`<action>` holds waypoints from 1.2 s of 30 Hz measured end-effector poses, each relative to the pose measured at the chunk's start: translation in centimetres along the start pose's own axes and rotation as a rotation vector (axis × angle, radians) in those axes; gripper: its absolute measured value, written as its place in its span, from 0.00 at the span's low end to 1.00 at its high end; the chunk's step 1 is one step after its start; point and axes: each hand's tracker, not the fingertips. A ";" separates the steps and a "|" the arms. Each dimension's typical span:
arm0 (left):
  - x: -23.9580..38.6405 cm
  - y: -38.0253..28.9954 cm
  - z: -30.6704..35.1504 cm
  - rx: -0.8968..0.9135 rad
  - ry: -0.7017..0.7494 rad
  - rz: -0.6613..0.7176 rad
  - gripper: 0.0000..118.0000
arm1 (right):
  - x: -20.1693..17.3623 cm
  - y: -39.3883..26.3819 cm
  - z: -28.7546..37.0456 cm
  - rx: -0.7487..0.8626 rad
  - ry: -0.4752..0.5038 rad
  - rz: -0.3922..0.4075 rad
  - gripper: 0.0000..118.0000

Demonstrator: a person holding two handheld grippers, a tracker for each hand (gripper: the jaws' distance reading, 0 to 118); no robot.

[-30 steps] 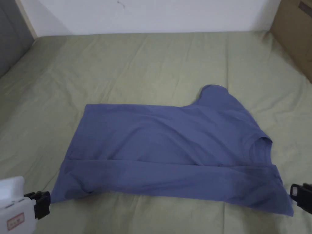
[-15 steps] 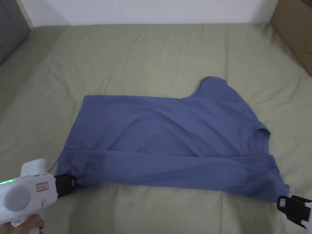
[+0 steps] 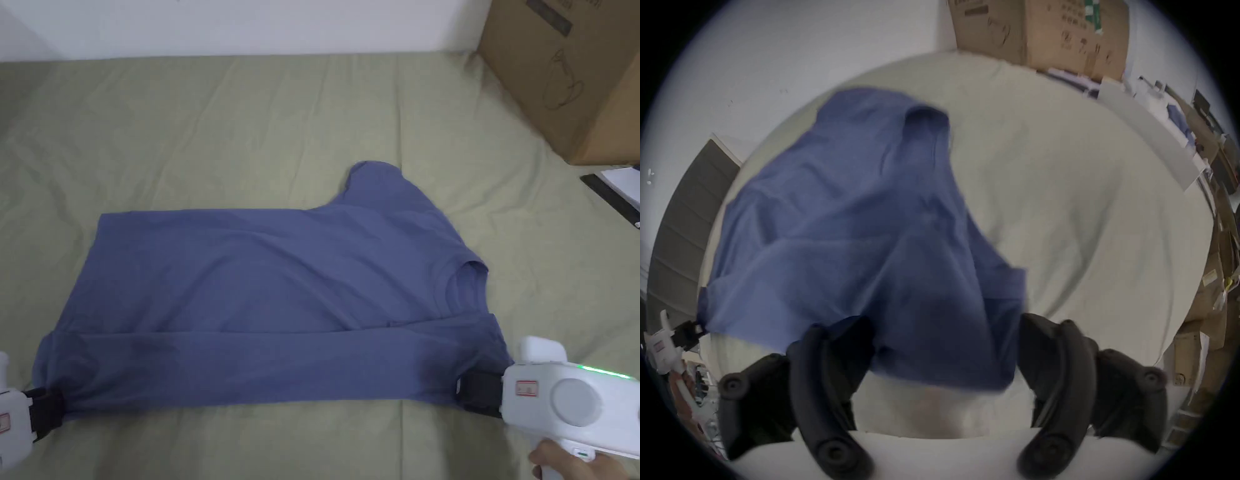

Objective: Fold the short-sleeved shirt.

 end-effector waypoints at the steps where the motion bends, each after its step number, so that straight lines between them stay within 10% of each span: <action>1: -0.2 0.0 0.1 0.001 -0.001 0.001 0.06 | -0.3 -0.3 0.5 0.061 -0.010 0.024 0.74; 6: -0.2 -0.1 0.8 -0.001 -0.013 -0.029 0.06 | 1.0 0.1 3.1 0.077 0.047 0.092 0.06; 8: -0.3 -0.1 1.4 -0.004 -0.018 -0.037 0.06 | 2.3 0.4 4.0 0.082 0.118 -0.005 0.06; 19: -2.0 -5.8 5.4 -0.057 -0.017 -0.061 0.06 | 3.5 -4.2 8.8 0.032 0.089 0.124 0.05; 21: -2.4 -7.1 4.5 -0.085 -0.041 -0.031 0.07 | 3.4 -5.1 7.3 -0.002 0.081 0.126 0.14; 24: -3.5 -8.1 4.3 -0.079 -0.051 0.050 0.71 | 2.5 -5.2 7.1 -0.080 0.039 0.146 0.81; 25: -3.4 -7.8 4.6 -0.057 -0.085 0.081 0.91 | 2.5 -5.3 7.9 -0.052 0.053 0.144 0.84; 28: -3.4 -6.2 6.8 0.057 -0.104 0.121 0.93 | 2.2 -3.5 11.0 0.042 0.100 0.098 0.81; 30: -2.2 -4.1 8.0 0.118 -0.085 0.058 0.86 | 1.8 -2.2 13.5 0.154 0.112 0.104 0.55; 32: -1.1 -2.7 9.0 0.213 -0.057 0.014 0.29 | 1.0 -0.9 15.0 0.219 0.128 0.119 0.11; 33: 0.3 -1.6 9.0 0.238 -0.050 -0.006 0.08 | 0.3 -0.2 15.5 0.249 0.122 0.118 0.05; 36: 1.1 0.5 8.3 0.256 -0.104 0.005 0.00 | -0.8 1.6 15.9 0.293 0.169 0.150 0.00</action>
